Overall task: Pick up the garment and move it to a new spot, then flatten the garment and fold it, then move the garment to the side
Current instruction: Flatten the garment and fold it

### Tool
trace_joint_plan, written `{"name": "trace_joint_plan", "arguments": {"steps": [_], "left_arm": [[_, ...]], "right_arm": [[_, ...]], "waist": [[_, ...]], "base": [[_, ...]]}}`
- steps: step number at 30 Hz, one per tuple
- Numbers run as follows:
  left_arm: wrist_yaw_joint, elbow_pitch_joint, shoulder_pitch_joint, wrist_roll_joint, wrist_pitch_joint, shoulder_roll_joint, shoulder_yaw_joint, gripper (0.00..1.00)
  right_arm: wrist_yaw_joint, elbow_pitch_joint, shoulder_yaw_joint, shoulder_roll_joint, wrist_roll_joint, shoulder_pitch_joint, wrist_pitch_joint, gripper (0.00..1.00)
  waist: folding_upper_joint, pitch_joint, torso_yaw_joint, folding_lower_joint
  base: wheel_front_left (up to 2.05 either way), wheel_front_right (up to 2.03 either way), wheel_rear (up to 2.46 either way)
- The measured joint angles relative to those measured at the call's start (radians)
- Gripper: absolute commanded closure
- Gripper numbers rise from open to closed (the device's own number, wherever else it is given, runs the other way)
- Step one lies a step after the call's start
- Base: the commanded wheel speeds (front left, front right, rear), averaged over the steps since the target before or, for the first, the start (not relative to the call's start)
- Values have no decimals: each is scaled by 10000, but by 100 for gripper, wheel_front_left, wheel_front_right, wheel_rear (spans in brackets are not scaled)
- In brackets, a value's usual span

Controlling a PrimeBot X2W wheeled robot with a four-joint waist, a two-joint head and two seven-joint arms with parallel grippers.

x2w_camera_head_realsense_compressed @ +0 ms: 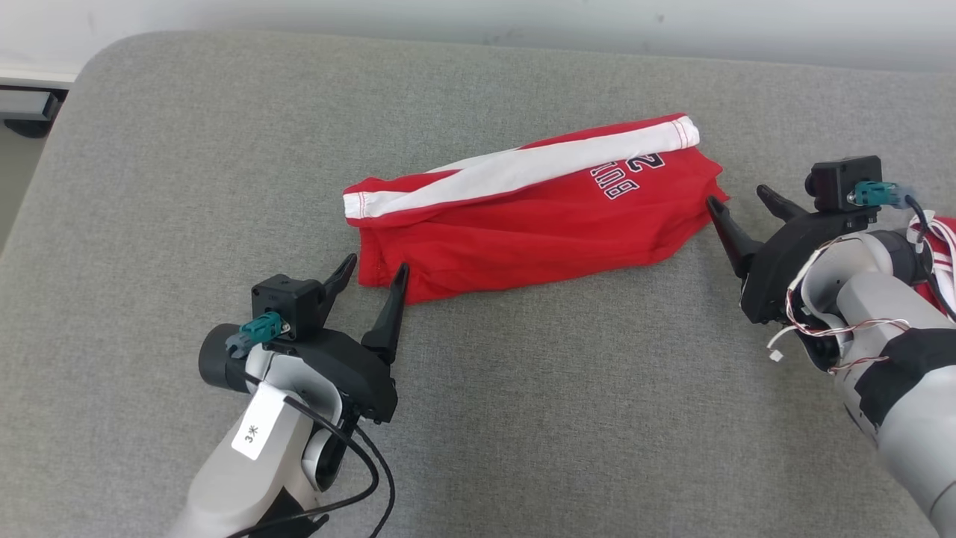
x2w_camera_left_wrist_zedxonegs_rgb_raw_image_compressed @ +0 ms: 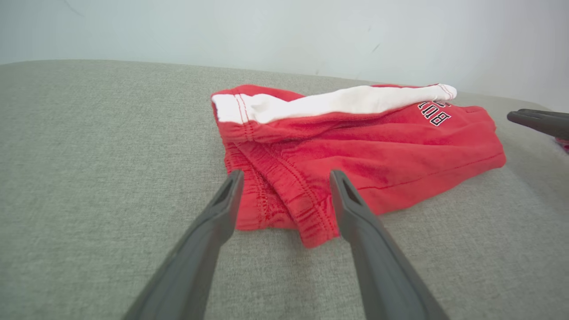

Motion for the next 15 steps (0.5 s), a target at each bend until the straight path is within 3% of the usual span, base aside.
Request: {"name": "trace_joint_plan", "arguments": {"steps": [15], "left_arm": [[-234, 853, -770, -424, 291, -221, 8, 0]], "right_arm": [[0, 665, -23, 497, 322, -448, 437, 0]], "waist": [[0, 477, -37, 2]], "base": [[0, 0, 0]]}}
